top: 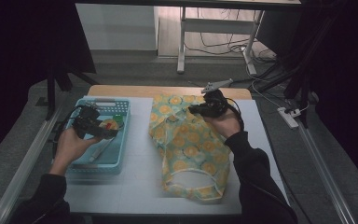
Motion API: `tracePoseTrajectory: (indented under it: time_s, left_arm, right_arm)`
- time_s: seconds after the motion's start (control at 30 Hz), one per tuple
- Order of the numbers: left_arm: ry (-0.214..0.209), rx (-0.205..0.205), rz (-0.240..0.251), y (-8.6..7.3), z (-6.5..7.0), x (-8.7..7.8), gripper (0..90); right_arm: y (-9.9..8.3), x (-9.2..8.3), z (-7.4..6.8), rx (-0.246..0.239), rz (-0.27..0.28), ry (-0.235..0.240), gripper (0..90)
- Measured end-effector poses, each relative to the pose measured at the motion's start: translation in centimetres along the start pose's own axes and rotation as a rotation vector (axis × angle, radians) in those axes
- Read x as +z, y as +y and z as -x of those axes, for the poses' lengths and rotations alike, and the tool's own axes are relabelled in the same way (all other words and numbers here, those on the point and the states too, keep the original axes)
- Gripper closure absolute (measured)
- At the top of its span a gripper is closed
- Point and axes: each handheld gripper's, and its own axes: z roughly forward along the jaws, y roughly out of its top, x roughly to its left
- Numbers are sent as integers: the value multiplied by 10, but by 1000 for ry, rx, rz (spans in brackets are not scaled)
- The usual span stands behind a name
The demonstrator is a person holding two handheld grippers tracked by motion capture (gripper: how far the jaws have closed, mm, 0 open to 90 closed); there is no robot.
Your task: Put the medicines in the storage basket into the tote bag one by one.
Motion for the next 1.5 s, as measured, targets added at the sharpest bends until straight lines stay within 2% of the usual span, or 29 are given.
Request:
tracePoseTrajectory:
  time_s: [0.27, 0.57, 0.77, 0.9, 1.13, 1.3, 1.5]
  left_arm:
    - [-20, 65, 14, 9, 24, -4, 202]
    - [-62, 161, 28, 23, 63, -2, 202]
    - [-110, 222, 32, 36, 88, 2, 202]
    - [-142, 265, 27, 44, 106, 10, 202]
    - [-183, 310, 27, 59, 129, 25, 202]
    - [-199, 357, 11, 69, 145, 39, 202]
    - [-218, 389, 4, 80, 163, 57, 202]
  right_arm:
    - [-1, 2, 0, 5, 0, 2, 900]
    - [-3, 3, 1, 6, -2, 3, 900]
    - [-4, 4, 2, 10, 0, 2, 900]
    - [-4, 4, 3, 11, -1, 4, 900]
    - [-5, 5, 3, 12, -1, 7, 900]
    - [-7, 6, 5, 15, -1, 8, 900]
    - [-9, 7, 7, 19, -1, 10, 900]
